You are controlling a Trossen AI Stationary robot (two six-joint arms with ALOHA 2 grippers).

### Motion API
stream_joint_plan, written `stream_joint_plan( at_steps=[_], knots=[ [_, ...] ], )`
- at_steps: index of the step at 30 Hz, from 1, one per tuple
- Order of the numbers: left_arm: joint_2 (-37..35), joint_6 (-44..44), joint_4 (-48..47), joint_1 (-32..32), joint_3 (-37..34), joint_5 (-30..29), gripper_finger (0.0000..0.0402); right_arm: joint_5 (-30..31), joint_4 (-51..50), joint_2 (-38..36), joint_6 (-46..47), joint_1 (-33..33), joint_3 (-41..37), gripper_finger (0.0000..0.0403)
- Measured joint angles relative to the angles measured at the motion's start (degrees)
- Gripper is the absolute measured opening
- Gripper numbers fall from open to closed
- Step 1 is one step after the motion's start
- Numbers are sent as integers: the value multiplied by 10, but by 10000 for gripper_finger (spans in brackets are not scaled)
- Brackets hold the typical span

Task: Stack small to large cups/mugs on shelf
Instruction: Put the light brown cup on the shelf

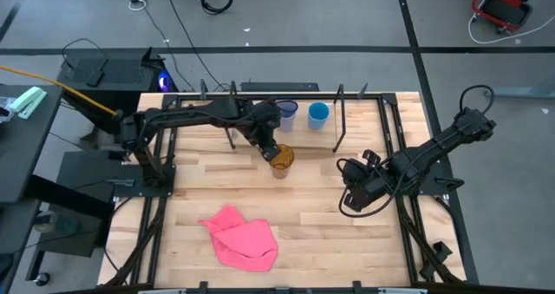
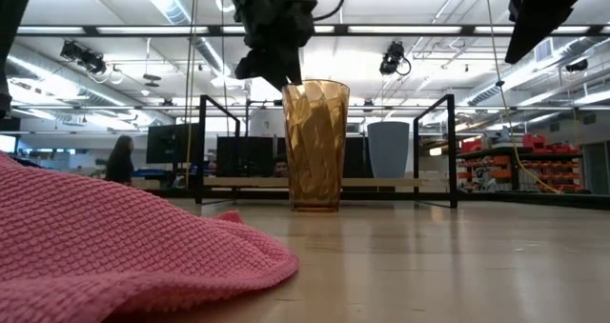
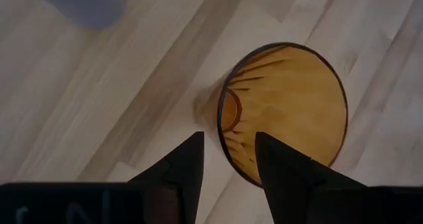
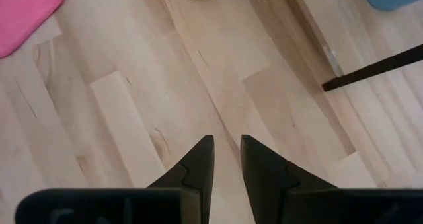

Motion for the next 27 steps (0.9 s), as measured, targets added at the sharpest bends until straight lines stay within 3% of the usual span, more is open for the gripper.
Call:
stream_joint_plan(
  at_steps=[27],
  knots=[
    [41, -8, -16, 1, -1, 10, 152, 3, 18, 0, -8, 0, 0, 82]
  ],
)
